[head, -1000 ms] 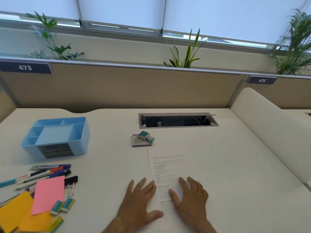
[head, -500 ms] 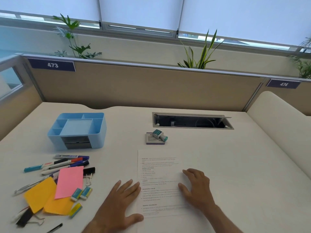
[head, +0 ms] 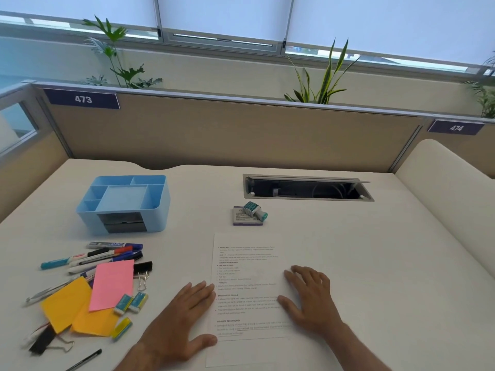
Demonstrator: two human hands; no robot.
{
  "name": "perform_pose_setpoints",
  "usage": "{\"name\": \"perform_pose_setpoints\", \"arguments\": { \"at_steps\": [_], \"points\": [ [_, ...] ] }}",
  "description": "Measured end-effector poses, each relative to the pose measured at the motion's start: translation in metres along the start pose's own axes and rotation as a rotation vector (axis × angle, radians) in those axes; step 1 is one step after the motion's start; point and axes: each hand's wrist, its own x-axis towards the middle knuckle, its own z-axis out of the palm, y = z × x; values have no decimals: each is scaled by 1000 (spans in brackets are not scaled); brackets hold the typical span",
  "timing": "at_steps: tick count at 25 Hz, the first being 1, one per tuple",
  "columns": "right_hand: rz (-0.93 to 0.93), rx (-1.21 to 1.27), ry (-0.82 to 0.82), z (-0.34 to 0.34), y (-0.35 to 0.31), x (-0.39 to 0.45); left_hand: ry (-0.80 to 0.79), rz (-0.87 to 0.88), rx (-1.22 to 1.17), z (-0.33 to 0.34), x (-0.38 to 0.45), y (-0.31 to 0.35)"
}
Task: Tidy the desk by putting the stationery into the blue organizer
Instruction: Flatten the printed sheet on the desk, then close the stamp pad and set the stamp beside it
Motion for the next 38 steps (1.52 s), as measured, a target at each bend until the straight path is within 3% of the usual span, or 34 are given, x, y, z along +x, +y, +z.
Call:
{"name": "perform_pose_setpoints", "arguments": {
  "at_steps": [7, 10, 15, 21, 29, 35, 38],
  "points": [
    [10, 41, 33, -2, 0, 0, -19, -56, -94, -6, -1, 1],
    [106, 144, 92, -5, -1, 20, 27, -210, -308, -15, 11, 0],
    [353, 429, 86, -7, -8, 100, 256, -529, -495, -28, 94, -4],
    [473, 433, -35, 8, -18, 179, 179, -705, -586, -22, 178, -19],
    [431, 222, -87, 16, -29, 213, 98, -729, -515, -13, 210, -27],
    [641, 648, 77, 27, -33, 204, 70, -732, -510, -9, 211, -25],
    [679, 701, 132, 29, -38, 196, 65, -730, -518, -8, 212, -24]
  ]
}}
